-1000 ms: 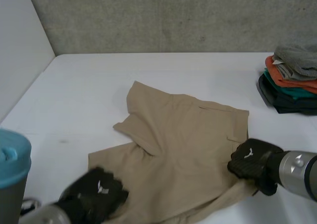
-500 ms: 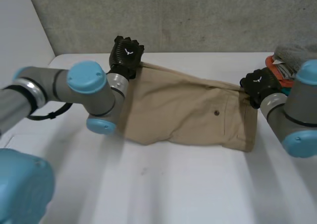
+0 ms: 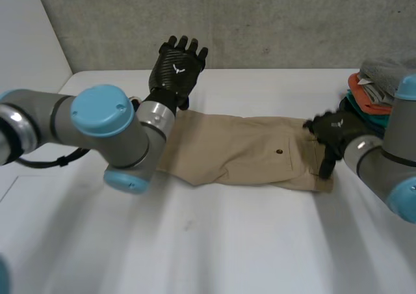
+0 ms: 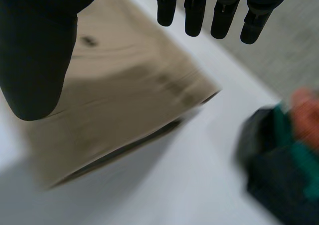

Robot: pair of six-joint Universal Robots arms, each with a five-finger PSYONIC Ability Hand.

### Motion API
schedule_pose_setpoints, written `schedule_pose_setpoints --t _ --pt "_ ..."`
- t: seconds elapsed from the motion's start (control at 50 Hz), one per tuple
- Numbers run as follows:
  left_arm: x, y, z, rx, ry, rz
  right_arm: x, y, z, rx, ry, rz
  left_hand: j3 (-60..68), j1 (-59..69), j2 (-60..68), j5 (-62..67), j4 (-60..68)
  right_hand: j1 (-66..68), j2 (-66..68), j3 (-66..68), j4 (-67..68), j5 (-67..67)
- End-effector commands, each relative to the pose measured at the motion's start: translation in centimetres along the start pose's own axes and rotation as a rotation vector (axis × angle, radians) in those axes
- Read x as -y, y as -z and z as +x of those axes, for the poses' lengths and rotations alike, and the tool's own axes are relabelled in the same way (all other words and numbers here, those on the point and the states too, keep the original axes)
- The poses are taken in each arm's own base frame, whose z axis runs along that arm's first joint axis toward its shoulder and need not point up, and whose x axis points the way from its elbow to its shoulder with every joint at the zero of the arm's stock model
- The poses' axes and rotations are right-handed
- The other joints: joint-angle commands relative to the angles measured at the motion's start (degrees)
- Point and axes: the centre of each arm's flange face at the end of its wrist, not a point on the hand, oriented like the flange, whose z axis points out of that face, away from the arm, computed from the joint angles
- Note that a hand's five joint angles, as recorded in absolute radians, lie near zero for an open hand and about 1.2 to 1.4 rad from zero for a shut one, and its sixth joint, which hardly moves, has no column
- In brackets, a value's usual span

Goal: Fold the laundry.

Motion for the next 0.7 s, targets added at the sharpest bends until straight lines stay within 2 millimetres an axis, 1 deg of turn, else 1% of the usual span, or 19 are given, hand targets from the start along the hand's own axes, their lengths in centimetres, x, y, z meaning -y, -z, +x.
schedule_pose_setpoints --t 0.02,0.06,0.08,0.1,0.12,0.14,0.22,0.28,0.3,0.36,0.38,0.44,0.48,0.52,0.54,0.6,0.62,0.68,0.7 --pt "0.1 3.4 0.6 -0.053 0.093 -0.068 -2.2 0.0 -0.3 0.086 -0.103 -0.035 -2.2 -0.9 -1.8 -2.7 -1.7 3.4 4.1 4.4 4.4 3.8" --pt "-0.3 3.8 0.8 -0.058 0.109 -0.083 -2.8 -0.9 -0.6 0.082 -0.099 -0.022 -2.2 -0.9 -1.8 -2.7 -1.7 14.3 15.0 15.3 15.4 14.7" --pt "-0.4 3.9 0.9 -0.060 0.114 -0.087 -3.1 -1.4 -0.7 0.077 -0.094 -0.024 -2.2 -0.9 -1.8 -2.7 -1.7 22.9 23.5 23.9 23.9 23.2" --pt "-0.4 4.0 0.9 -0.060 0.115 -0.091 -3.6 -2.0 -0.8 0.070 -0.093 -0.026 -2.2 -0.9 -1.8 -2.7 -1.7 48.9 49.6 49.9 50.0 49.3" --pt "-0.6 4.1 1.0 -0.063 0.116 -0.097 -3.8 -2.3 -0.7 0.065 -0.094 -0.027 -2.2 -0.9 -1.8 -2.7 -1.7 64.5 65.2 65.5 65.6 64.9" --pt "-0.7 4.2 1.1 -0.065 0.116 -0.100 -3.9 -2.4 -0.6 0.059 -0.092 -0.024 -2.2 -0.9 -1.8 -2.7 -1.7 67.1 67.8 68.1 68.1 67.5" --pt "-0.9 4.5 1.0 -0.066 0.115 -0.110 -4.4 -2.3 0.3 0.000 -0.067 -0.040 -2.2 -0.9 -1.8 -2.7 -1.7 67.1 67.8 68.1 68.2 67.5" --pt "-0.3 4.6 0.4 -0.057 0.114 -0.107 -3.7 -1.4 1.8 -0.052 -0.008 -0.020 -2.2 -0.9 -1.8 -2.7 -1.7 67.1 67.8 68.1 68.2 67.5" --pt "-0.2 4.7 0.2 -0.054 0.114 -0.106 -2.7 -0.3 3.4 -0.102 0.059 0.005 -2.2 -0.9 -1.8 -2.7 -1.7 67.1 67.8 68.1 68.2 67.5" --pt "0.5 4.8 -0.6 -0.040 0.114 -0.093 -2.0 0.8 5.7 -0.174 0.185 0.006 -2.2 -0.9 -1.8 -2.7 -1.7 67.1 67.8 68.1 68.2 67.5" --pt "0.6 4.8 -0.8 -0.033 0.113 -0.093 -2.1 1.0 6.5 -0.196 0.276 -0.004 -2.2 -0.9 -1.8 -2.7 -1.7 67.1 67.8 68.1 68.2 67.5" --pt "1.0 5.1 -1.9 -0.013 0.117 -0.089 -1.8 1.0 7.2 -0.219 0.396 -0.008 -2.2 -0.9 -1.8 -2.7 -1.7 67.1 67.8 68.1 68.2 67.5" --pt "1.2 5.3 -2.5 0.000 0.129 -0.089 -0.7 0.8 7.0 -0.237 0.494 0.031 -2.2 -0.9 -1.8 -2.7 -1.7 67.1 67.8 68.1 68.2 67.5" --pt "1.4 5.5 -2.9 0.007 0.140 -0.089 0.8 0.7 5.8 -0.233 0.545 0.100 -2.2 -0.9 -1.8 -2.7 -1.7 67.1 67.8 68.1 68.2 67.5" --pt "1.4 5.6 -3.0 0.011 0.145 -0.089 2.8 0.8 3.6 -0.211 0.584 0.196 -2.2 -0.9 -1.8 -2.7 -1.7 67.1 67.8 68.1 68.2 67.5" --pt "1.7 6.0 -3.4 0.017 0.175 -0.090 5.3 1.3 0.1 -0.158 0.634 0.354 -2.2 -0.9 -1.8 -2.7 -1.7 67.1 67.8 68.1 68.2 67.5" --pt "1.8 6.2 -3.5 0.017 0.187 -0.090 6.1 1.6 -2.4 -0.093 0.662 0.449 -2.2 -0.9 -1.8 -2.7 -1.7 67.1 67.8 68.1 68.2 67.5" --pt "1.9 6.3 -3.6 0.022 0.199 -0.088 5.9 1.8 -6.7 0.057 0.704 0.562 -2.2 -0.9 -1.8 -2.7 -1.7 67.1 67.8 68.1 68.2 67.5" --pt "1.9 6.4 -3.6 0.020 0.202 -0.089 5.3 2.2 -9.4 0.169 0.736 0.626 -2.2 -0.9 -1.8 -2.7 -1.7 67.1 67.8 68.1 68.2 67.5"
